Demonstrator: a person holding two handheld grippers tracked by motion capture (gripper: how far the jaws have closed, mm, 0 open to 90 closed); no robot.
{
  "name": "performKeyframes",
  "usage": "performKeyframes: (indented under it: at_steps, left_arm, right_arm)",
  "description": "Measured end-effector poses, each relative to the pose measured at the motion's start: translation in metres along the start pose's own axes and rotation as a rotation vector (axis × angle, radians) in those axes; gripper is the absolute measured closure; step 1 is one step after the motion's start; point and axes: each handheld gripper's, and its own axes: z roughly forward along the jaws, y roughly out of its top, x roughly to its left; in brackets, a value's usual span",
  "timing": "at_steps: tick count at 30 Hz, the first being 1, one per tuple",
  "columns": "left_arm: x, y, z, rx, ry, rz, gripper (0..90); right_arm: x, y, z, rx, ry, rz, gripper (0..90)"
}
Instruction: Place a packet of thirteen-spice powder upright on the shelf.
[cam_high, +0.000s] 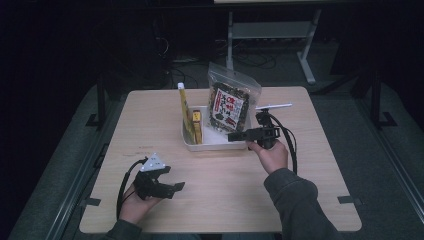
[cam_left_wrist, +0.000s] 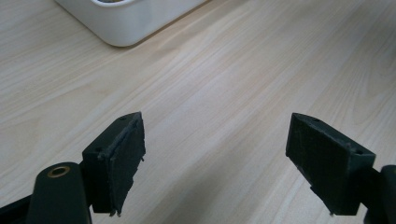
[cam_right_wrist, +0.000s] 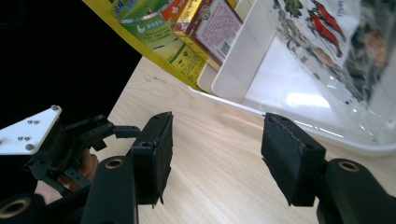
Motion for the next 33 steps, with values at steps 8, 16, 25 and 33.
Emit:
performKeyframes:
  at_steps: [8, 16, 25, 33]
  left_arm:
    - [0.001, -0.001, 0.001, 0.003, -0.001, -0.006, 18.9]
    - [0.001, -0.002, 0.003, 0.008, 0.000, -0.007, 18.9]
    - [0.003, -0.002, 0.003, 0.008, 0.006, -0.014, 18.8]
    - [0.005, -0.004, 0.002, 0.007, 0.008, -0.033, 18.1]
  right_arm:
    - [-0.015, -0.011, -0.009, -0.004, -0.002, 0.016, 42.0]
    - [-0.027, -0.022, -0.016, -0.002, 0.009, 0.022, 41.7]
    - [-0.041, -0.034, -0.028, -0.024, 0.024, 0.041, 41.5]
    - [-0.050, -0.043, -0.037, -0.033, 0.017, 0.037, 40.9]
